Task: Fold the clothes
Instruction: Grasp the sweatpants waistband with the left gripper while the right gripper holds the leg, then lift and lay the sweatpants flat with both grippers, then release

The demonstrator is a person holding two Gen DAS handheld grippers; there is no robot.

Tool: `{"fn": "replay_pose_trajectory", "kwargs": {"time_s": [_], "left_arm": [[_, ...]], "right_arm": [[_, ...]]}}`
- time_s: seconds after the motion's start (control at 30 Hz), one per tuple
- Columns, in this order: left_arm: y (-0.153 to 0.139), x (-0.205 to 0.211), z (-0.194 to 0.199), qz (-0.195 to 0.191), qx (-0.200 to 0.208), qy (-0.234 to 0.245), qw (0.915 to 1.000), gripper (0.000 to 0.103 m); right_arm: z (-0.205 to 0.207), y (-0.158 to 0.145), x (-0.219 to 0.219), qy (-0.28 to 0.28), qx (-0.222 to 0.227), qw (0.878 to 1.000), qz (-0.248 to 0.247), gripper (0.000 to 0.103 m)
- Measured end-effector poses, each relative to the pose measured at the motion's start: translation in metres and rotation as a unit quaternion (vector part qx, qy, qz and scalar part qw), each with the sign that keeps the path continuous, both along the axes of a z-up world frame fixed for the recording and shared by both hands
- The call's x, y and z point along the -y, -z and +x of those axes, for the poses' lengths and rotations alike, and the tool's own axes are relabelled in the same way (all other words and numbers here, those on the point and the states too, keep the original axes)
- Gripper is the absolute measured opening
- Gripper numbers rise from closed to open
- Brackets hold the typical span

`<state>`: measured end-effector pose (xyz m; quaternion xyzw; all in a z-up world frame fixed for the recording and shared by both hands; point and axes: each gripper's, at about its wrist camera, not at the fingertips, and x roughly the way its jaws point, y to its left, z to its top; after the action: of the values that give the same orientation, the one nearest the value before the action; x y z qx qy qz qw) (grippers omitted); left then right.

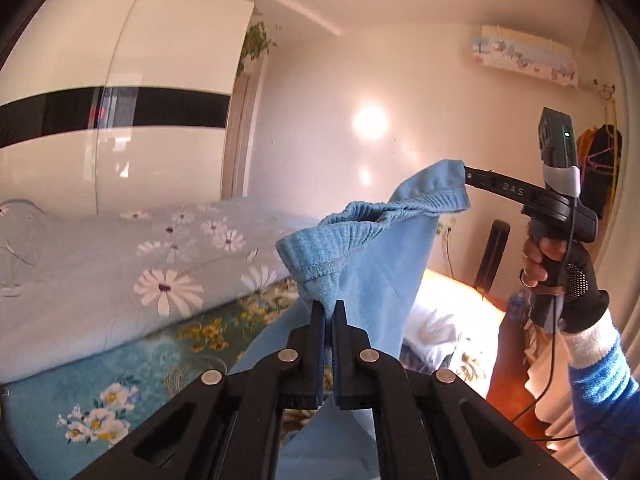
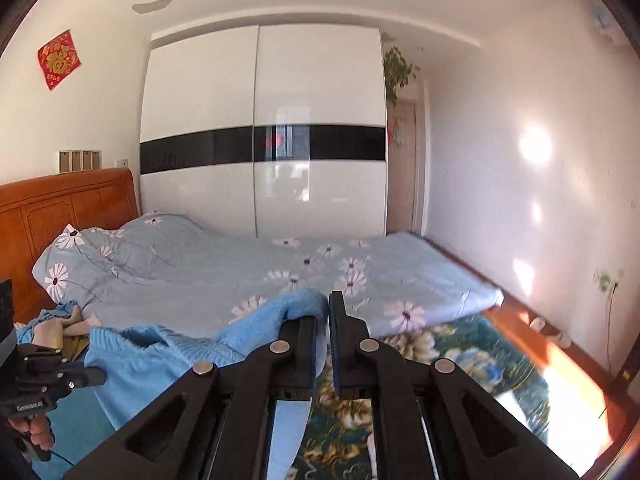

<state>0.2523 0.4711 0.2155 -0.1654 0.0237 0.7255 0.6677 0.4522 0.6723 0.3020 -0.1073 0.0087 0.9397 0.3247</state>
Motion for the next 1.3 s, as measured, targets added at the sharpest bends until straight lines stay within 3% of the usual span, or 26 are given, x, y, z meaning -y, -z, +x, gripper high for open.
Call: {"fn": "replay_pose_trajectory", "kwargs": {"time_s": [0.13, 0.23, 0.3, 0.43, 0.57, 0.73, 0.97, 1.07, 1.17, 1.3], "left_arm": [[-0.032, 0.066, -0.008, 0.057, 0.011, -0.023, 0.998, 0.003], [-0.023, 0.127, -0.023, 0.062, 0.009, -0.081, 0.9948, 0.003], [-0.001, 0.166, -0.041, 0.048, 0.022, -0.132, 0.9898, 0.003], [0.056, 0.242, -0.077, 0.013, 0.075, -0.223, 0.9718, 0.003], [0.122, 0.302, -0.104, -0.012, 0.138, -0.298, 0.9444, 0.003], [0.199, 0.365, -0.135, -0.023, 0.222, -0.382, 0.8971, 0.003], [0.279, 0.431, -0.162, -0.032, 0.311, -0.456, 0.8335, 0.003], [0.292, 0.449, -0.164, -0.048, 0.305, -0.498, 0.8102, 0.003], [0.311, 0.461, -0.171, -0.046, 0.337, -0.506, 0.7924, 0.003], [0.331, 0.465, -0.178, -0.053, 0.36, -0.51, 0.779, 0.003]], "right_arm": [[-0.032, -0.068, 0.055, -0.033, -0.022, 0.997, 0.067, 0.006], [-0.085, -0.074, 0.09, -0.093, -0.009, 0.994, 0.064, 0.006], [-0.131, -0.056, 0.112, -0.137, 0.02, 0.989, 0.049, 0.006], [-0.234, 0.024, 0.156, -0.216, 0.097, 0.972, 0.0, 0.006], [-0.331, 0.115, 0.2, -0.284, 0.163, 0.942, -0.069, 0.006], [-0.423, 0.209, 0.28, -0.336, 0.247, 0.904, -0.095, 0.006], [-0.504, 0.284, 0.377, -0.38, 0.321, 0.864, -0.08, 0.006], [-0.528, 0.308, 0.401, -0.384, 0.346, 0.853, -0.074, 0.006], [-0.547, 0.333, 0.416, -0.377, 0.373, 0.845, -0.067, 0.006], [-0.567, 0.364, 0.426, -0.362, 0.405, 0.837, -0.068, 0.006]]}}
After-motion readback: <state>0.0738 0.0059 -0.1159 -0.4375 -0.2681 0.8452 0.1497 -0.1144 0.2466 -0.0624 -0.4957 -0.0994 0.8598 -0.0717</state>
